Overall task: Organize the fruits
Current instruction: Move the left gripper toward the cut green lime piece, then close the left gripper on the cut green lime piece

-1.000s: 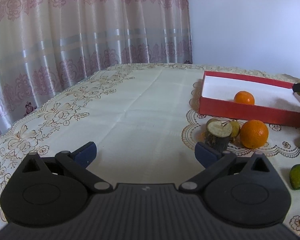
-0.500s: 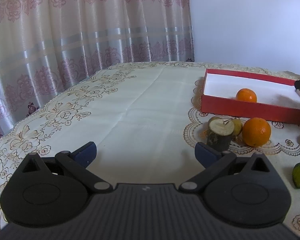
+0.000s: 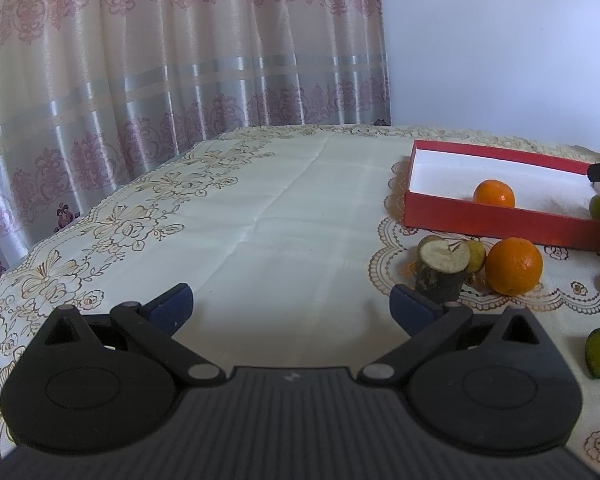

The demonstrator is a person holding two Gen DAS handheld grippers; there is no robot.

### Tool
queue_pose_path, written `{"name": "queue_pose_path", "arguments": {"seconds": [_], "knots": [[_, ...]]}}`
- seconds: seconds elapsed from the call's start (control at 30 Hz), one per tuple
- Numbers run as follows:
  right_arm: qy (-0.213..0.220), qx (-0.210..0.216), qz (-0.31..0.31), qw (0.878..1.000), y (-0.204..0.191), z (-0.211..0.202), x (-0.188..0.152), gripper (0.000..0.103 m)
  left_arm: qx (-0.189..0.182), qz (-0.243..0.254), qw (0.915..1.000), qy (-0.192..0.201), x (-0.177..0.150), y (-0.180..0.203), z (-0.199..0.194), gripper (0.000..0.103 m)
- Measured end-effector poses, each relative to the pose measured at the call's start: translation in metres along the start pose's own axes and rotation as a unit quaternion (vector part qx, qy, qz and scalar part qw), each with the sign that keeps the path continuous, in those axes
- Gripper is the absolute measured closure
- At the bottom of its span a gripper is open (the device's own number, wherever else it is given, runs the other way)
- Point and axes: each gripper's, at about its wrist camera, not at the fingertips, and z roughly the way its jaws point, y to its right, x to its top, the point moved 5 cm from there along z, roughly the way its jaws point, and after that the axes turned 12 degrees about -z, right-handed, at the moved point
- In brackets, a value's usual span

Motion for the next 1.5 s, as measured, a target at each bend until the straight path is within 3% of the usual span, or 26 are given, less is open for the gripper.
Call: {"name": "queue_pose_path", "arguments": {"seconds": [0.23, 0.4, 0.6, 0.73, 1.0, 1.13, 1.5], "knots": [[0.043, 0.016, 0.02, 0.999, 0.011, -0.042, 0.01, 0.028, -0.011, -0.008, 0.9998, 0.017, 0.001, -0.001, -0.006, 0.0], [0.075, 0.025, 0.014, 0.997, 0.023, -0.093, -0.001, 0.027, -0.032, 0.018, 0.9983, 0.045, 0.0, 0.01, -0.019, 0.0], [0.085, -0.031, -0.033, 0.995, 0.047, -0.127, -0.046, 0.021, -0.117, 0.029, 0.9927, 0.011, -0.007, 0.047, -0.043, 0.0], [0.066, -0.052, 0.02, 0.996, 0.072, -0.116, -0.069, 0.021, -0.157, 0.06, 0.9857, -0.014, -0.02, 0.087, -0.055, 0.0], [0.066, -0.038, 0.057, 0.995, 0.085, -0.115, -0.075, 0.021, -0.171, 0.085, 0.9812, -0.031, -0.038, 0.132, -0.057, 0.0], [0.068, -0.032, 0.058, 0.995, 0.086, -0.115, -0.075, 0.021, -0.183, 0.09, 0.9786, -0.029, -0.039, 0.138, -0.06, 0.0], [0.068, -0.03, 0.06, 0.995, 0.085, -0.115, -0.074, 0.021, -0.166, 0.101, 0.9801, -0.04, -0.047, 0.142, -0.049, 0.001]]}}
